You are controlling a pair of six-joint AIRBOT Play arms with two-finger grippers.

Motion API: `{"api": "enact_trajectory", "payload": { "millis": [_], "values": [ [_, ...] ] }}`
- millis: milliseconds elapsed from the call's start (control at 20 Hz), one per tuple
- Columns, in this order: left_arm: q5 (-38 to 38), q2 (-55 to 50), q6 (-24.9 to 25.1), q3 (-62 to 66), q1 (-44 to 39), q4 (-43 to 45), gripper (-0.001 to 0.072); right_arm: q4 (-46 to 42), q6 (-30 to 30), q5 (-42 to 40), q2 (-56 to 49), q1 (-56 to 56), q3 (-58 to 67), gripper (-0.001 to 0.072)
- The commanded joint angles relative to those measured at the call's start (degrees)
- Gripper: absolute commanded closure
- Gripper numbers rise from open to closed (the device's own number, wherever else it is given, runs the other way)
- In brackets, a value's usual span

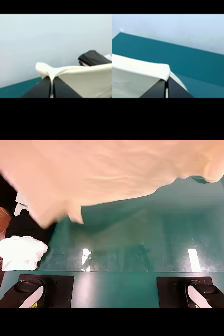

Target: Fold the shirts.

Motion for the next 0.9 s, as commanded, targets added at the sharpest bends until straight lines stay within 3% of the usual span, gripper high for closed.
{"api": "enact_trajectory", "payload": {
  "millis": [0, 250, 400, 650, 850],
  "values": [
    [2.99, 2.93, 0.11, 0.28, 0.07, 0.96, 0.0681, -6.32, 1.64, 3.28, 0.04, -0.20, 6.14, 0.0696],
    [-5.84, -5.68, -1.25, -1.86, 0.07, 8.31, 0.0680, -6.25, 3.61, 11.89, -11.80, -0.20, 13.84, 0.0696],
    [-10.21, -13.99, -2.91, -8.79, 0.07, 7.74, 0.0680, -6.16, 4.46, 12.70, -19.45, -0.20, 10.27, 0.0696],
    [-5.09, -30.16, -4.02, -22.95, 0.07, 7.43, 0.0680, -5.68, 4.04, 9.35, -33.94, 0.15, -1.18, 0.0697],
    [2.99, -43.28, -4.04, -24.22, 0.07, 7.78, 0.0680, -2.32, 3.17, 5.25, -44.87, 1.33, -3.08, 0.0696]
  ]
}}
